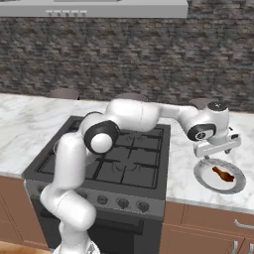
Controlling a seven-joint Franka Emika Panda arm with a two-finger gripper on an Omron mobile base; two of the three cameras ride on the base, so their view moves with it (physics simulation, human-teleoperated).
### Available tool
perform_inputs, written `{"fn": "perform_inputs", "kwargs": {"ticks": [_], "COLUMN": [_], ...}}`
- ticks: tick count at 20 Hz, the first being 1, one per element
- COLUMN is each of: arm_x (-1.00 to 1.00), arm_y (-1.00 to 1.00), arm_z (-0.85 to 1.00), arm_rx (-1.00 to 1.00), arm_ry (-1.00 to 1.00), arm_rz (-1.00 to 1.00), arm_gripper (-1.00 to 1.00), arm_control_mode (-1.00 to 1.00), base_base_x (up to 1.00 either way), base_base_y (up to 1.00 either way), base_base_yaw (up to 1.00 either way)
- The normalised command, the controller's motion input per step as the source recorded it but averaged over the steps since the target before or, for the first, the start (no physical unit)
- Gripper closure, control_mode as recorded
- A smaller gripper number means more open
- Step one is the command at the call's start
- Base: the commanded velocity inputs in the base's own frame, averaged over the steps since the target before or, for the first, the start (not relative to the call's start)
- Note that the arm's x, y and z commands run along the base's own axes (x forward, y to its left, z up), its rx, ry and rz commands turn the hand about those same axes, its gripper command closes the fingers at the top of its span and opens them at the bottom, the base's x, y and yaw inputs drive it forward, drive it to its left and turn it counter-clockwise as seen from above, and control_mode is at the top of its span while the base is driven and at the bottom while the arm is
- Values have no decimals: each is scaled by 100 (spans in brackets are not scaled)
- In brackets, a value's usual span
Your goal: Retrieve the frozen meat and place it in the pot on a burner. Then turn the burner on.
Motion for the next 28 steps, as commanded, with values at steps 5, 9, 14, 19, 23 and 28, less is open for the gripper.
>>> {"fn": "perform_inputs", "kwargs": {"ticks": [5, 9, 14, 19, 23, 28], "arm_x": [12, 4, 1, 3, 7, 14], "arm_y": [0, -10, -12, -16, -24, -28], "arm_z": [-35, -43, -39, -9, -5, -18], "arm_rx": [0, 0, 0, 0, 0, 0], "arm_ry": [7, 8, 9, 6, 2, 2], "arm_rz": [1, 0, 0, 0, 0, 0], "arm_gripper": [-100, -100, -100, -100, -100, -100], "arm_control_mode": [-100, -100, -100, -100, -100, -100], "base_base_x": [0, 0, 0, 0, 0, 0], "base_base_y": [0, 0, 0, 0, 0, 0], "base_base_yaw": [0, 0, 0, 0, 0, 0]}}
